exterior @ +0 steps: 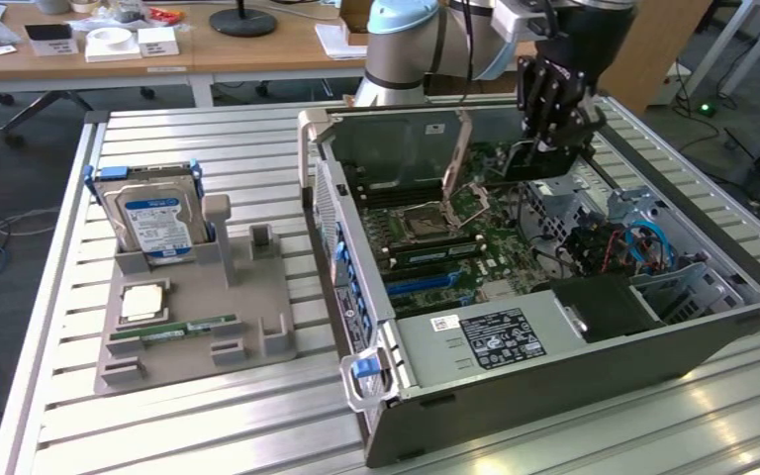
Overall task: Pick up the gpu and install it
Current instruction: 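Insert the gpu into the slot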
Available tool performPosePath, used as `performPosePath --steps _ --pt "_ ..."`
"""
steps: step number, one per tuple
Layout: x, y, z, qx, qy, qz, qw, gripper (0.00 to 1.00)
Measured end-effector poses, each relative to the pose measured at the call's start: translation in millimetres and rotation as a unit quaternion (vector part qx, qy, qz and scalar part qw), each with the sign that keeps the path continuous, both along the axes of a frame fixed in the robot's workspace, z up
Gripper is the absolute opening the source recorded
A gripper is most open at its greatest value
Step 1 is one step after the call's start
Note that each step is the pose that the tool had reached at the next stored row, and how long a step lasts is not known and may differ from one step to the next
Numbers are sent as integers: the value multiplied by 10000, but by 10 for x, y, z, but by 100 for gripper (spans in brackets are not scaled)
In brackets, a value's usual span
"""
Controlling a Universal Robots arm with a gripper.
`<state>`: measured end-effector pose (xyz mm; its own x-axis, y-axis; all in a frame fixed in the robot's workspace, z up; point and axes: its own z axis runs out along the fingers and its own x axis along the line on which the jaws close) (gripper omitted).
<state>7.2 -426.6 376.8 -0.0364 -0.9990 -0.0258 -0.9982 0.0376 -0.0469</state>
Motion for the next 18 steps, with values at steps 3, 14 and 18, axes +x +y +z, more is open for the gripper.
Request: performPosePath --steps 3,14,18 --pt "-15 0 -14 -13 0 1 10000 26" --pt "-59 0 -28 -51 0 -1 10000 26" --pt "-60 0 -28 -68 25 -5 10000 26"
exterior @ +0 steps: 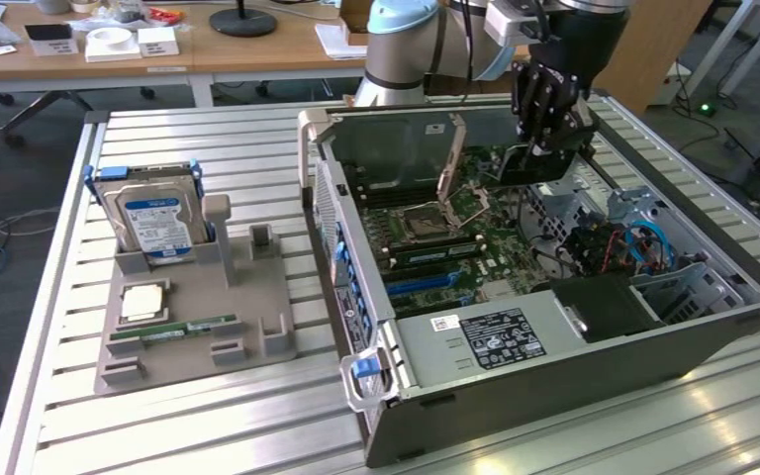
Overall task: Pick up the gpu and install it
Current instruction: 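Insert the gpu into the slot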
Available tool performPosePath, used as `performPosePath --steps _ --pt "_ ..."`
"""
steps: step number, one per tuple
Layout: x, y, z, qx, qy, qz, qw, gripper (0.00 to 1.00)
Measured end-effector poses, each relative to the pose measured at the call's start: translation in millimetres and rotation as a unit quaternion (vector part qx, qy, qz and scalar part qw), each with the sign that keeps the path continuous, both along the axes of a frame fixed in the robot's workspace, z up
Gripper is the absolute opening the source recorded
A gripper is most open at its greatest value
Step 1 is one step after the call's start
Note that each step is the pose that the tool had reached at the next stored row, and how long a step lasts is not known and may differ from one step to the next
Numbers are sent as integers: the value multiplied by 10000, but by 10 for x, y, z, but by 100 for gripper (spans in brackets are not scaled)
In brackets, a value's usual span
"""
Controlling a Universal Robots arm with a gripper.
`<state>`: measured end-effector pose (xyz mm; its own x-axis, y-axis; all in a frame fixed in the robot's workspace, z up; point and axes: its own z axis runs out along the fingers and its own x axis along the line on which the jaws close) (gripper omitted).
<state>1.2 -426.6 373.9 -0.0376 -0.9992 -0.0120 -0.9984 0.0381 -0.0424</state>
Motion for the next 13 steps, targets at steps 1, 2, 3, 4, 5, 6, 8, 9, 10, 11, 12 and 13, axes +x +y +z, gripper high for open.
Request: performPosePath --steps 1,2,3,4,5,6,8,9,10,11,12,13 --pt "0 0 0 -4 11 -2 10000 26" --pt "0 0 0 -9 23 -5 10000 26" --pt "0 0 1 -10 29 -7 10000 26" --pt "0 0 1 -10 30 -7 10000 26" --pt "0 0 1 -10 30 -7 10000 26" --pt "0 0 0 -10 30 -6 10000 26" --pt "0 0 0 -10 30 -6 10000 26" --pt "0 0 0 -10 30 -6 10000 26" --pt "0 0 0 -10 30 -6 10000 26" --pt "-3 0 0 -10 30 -6 10000 26" --pt "-6 0 0 -10 30 -6 10000 26" --pt "-9 0 0 -10 30 -6 10000 26"
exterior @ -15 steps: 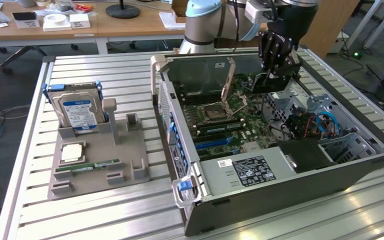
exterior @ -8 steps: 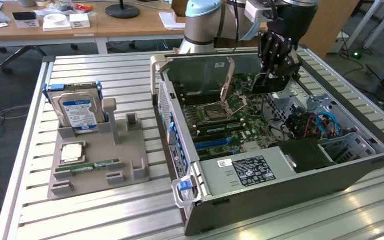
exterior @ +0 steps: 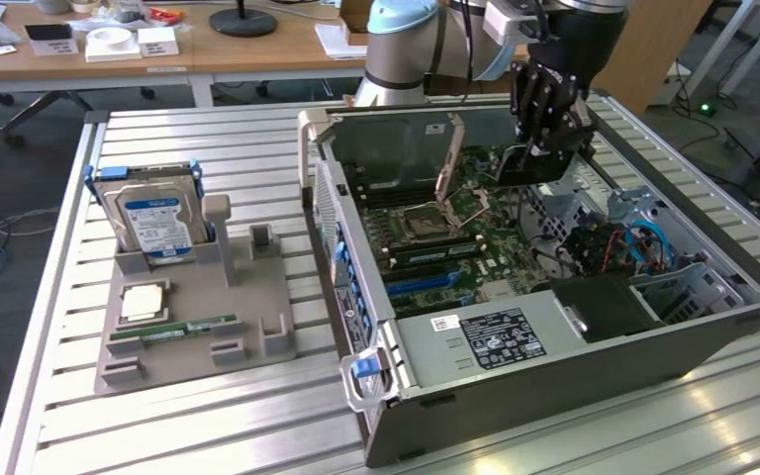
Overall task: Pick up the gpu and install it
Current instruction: 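Insert the gpu into the slot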
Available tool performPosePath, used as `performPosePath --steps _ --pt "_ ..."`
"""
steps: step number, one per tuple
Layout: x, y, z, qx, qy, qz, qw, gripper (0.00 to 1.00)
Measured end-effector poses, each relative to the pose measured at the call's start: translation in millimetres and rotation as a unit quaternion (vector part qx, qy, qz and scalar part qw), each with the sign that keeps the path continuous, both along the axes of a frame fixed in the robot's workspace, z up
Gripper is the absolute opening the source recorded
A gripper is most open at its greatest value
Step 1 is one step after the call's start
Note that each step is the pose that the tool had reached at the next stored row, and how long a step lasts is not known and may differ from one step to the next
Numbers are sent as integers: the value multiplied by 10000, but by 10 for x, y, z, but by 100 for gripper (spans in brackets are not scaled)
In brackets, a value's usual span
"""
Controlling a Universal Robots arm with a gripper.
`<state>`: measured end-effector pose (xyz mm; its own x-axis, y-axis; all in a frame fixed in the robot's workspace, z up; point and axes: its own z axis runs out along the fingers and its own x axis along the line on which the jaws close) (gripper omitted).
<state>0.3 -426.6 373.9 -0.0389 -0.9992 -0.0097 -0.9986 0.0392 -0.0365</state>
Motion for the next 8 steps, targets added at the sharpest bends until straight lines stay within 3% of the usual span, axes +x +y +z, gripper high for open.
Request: performPosePath --steps 8 --pt "-32 0 -3 0 0 0 10000 26"
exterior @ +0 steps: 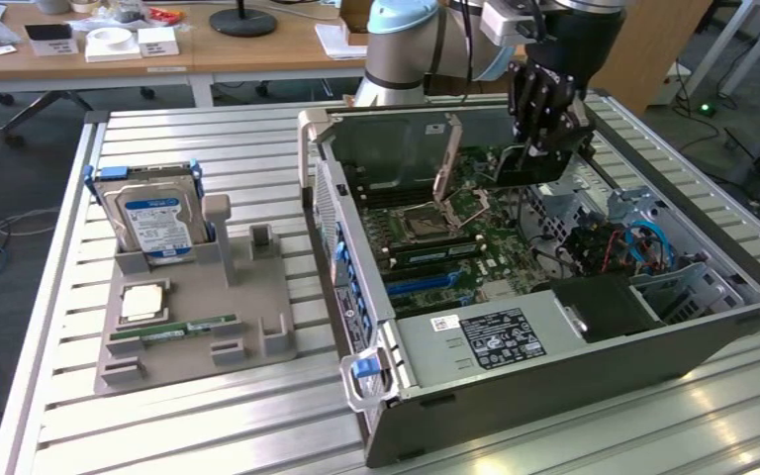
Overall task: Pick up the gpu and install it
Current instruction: 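Insert the gpu into the slot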
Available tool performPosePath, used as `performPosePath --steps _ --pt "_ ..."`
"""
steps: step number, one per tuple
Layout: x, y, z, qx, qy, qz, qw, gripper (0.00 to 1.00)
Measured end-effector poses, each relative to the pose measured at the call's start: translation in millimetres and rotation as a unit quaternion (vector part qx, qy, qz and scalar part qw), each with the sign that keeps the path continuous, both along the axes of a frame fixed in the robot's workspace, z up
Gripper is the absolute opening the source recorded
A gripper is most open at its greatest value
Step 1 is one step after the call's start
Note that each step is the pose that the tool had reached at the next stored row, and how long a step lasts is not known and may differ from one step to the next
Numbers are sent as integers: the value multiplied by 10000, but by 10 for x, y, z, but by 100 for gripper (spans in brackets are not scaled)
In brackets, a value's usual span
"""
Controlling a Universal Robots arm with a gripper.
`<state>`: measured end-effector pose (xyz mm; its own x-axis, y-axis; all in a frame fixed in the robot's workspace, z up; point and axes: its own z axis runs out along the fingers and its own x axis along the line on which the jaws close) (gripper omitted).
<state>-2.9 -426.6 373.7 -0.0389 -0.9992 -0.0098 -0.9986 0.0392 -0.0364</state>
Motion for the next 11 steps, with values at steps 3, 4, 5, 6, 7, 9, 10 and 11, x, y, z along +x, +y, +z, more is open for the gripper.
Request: performPosePath --steps 3,4,5,6,7,9,10,11 --pt "-10 0 -1 0 0 0 10000 26" --pt "-14 0 -1 0 0 0 10000 26" --pt "-18 0 -1 0 0 0 10000 26" --pt "-24 0 -2 0 0 0 10000 26" --pt "-32 0 -5 1 0 0 10000 26" --pt "-48 0 -13 1 0 -1 10000 26" --pt "-55 0 -17 0 0 -1 10000 26" --pt "-61 0 -23 0 0 0 10000 26"
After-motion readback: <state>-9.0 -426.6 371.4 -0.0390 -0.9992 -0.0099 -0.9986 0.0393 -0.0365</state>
